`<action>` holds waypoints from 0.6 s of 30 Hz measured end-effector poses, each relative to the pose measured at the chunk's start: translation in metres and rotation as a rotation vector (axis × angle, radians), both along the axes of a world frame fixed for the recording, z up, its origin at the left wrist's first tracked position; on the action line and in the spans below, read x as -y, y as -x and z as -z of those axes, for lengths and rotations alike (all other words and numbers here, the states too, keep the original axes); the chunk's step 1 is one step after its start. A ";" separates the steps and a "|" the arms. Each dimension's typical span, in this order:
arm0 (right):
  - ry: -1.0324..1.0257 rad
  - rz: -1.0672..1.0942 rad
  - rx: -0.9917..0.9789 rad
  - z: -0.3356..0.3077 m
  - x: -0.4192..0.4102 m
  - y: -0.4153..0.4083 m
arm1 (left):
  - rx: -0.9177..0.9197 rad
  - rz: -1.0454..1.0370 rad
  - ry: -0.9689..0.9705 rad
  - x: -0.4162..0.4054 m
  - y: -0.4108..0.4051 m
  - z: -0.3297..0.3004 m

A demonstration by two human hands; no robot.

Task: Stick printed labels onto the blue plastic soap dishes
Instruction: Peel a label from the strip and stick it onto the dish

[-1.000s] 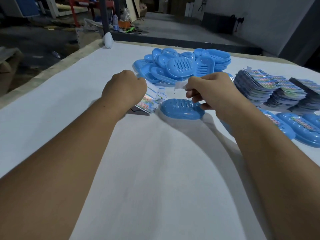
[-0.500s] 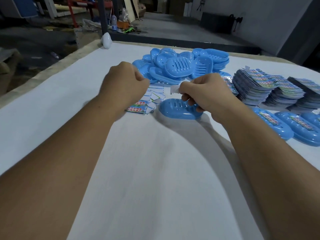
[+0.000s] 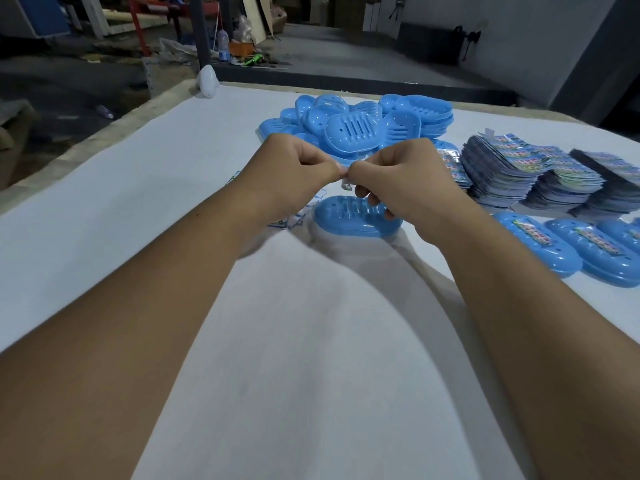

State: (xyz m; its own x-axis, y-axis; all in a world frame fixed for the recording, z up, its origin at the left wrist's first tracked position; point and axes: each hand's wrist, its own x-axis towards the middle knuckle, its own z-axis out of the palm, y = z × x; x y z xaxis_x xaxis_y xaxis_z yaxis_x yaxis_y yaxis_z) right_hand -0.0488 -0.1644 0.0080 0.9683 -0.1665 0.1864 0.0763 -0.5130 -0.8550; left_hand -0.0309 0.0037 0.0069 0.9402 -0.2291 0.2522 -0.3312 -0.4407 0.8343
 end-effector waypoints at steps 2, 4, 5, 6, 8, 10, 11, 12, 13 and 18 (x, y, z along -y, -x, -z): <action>0.001 -0.012 0.011 0.001 0.000 0.000 | -0.003 0.007 -0.003 -0.001 0.000 0.001; 0.003 -0.038 0.035 0.002 0.000 0.000 | -0.007 0.000 0.001 -0.002 -0.002 0.001; 0.001 -0.055 0.050 0.002 0.000 0.000 | -0.010 -0.008 0.011 -0.002 -0.003 0.001; -0.002 -0.076 0.066 0.002 0.000 0.001 | -0.014 -0.018 0.026 -0.003 -0.004 0.001; -0.008 -0.116 0.100 0.002 0.000 0.001 | -0.019 -0.041 0.073 -0.004 -0.007 0.000; -0.009 -0.128 0.122 0.002 0.000 0.001 | -0.019 -0.070 0.134 -0.005 -0.009 0.000; -0.008 -0.117 0.126 0.003 0.000 0.001 | -0.020 -0.082 0.162 -0.006 -0.010 0.001; 0.002 -0.092 0.121 0.003 0.001 -0.001 | -0.021 -0.091 0.188 -0.006 -0.011 0.001; 0.023 -0.059 0.107 0.004 0.002 -0.002 | -0.025 -0.100 0.208 -0.006 -0.012 0.001; -0.002 0.036 0.032 0.005 0.007 -0.004 | -0.076 -0.131 0.275 -0.006 -0.019 0.002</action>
State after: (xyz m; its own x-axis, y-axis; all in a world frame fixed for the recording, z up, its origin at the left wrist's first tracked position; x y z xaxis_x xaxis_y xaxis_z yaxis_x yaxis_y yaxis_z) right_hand -0.0443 -0.1710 0.0030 0.9552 -0.2017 0.2168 0.0851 -0.5142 -0.8535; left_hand -0.0122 0.0095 0.0051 0.9758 -0.0375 0.2155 -0.2183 -0.2298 0.9484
